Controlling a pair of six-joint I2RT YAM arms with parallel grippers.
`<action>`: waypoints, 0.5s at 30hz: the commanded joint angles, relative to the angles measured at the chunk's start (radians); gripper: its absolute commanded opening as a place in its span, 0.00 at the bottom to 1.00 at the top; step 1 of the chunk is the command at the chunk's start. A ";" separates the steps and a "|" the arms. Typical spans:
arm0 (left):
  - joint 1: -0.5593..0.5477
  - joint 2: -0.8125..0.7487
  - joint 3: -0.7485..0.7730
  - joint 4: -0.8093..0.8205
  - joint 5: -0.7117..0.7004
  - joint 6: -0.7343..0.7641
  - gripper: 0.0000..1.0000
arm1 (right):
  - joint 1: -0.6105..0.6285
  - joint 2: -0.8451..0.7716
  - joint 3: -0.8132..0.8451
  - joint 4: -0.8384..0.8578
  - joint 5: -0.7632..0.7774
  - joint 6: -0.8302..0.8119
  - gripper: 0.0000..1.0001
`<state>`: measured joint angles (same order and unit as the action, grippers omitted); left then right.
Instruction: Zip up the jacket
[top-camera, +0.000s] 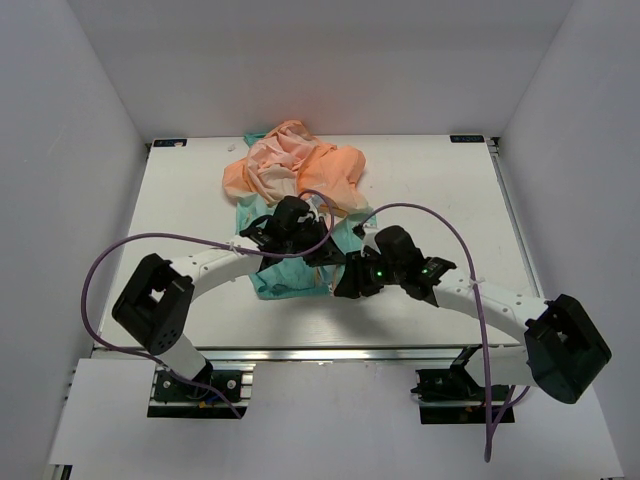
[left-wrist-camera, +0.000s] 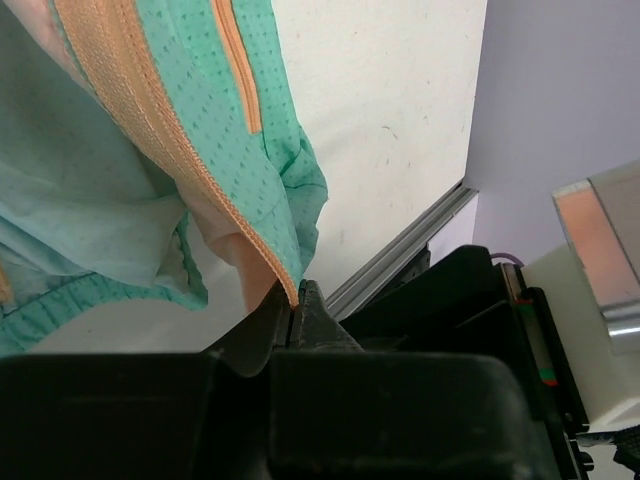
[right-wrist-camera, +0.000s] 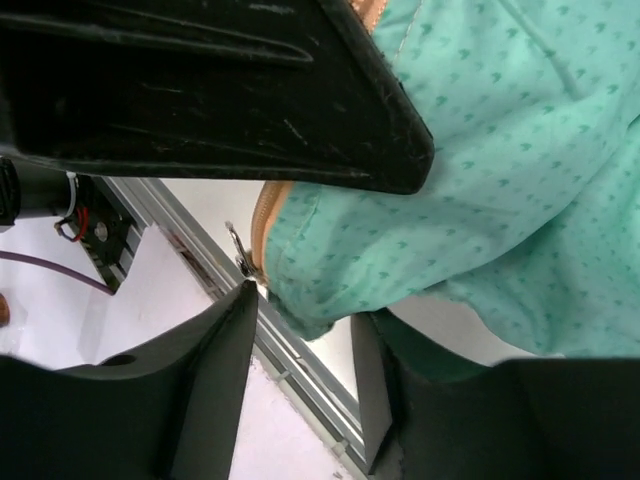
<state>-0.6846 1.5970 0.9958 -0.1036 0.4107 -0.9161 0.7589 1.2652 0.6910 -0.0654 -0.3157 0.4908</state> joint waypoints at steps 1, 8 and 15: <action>-0.013 -0.051 -0.008 0.015 -0.016 -0.029 0.00 | -0.001 -0.015 -0.010 0.055 -0.014 0.025 0.44; -0.018 -0.069 -0.017 0.018 -0.047 -0.056 0.00 | -0.001 -0.047 -0.041 0.133 -0.029 0.049 0.45; -0.055 -0.078 -0.025 0.036 -0.084 -0.109 0.00 | -0.001 -0.015 -0.038 0.160 -0.017 0.065 0.47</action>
<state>-0.7132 1.5799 0.9752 -0.0887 0.3603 -0.9932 0.7589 1.2453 0.6514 0.0296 -0.3248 0.5442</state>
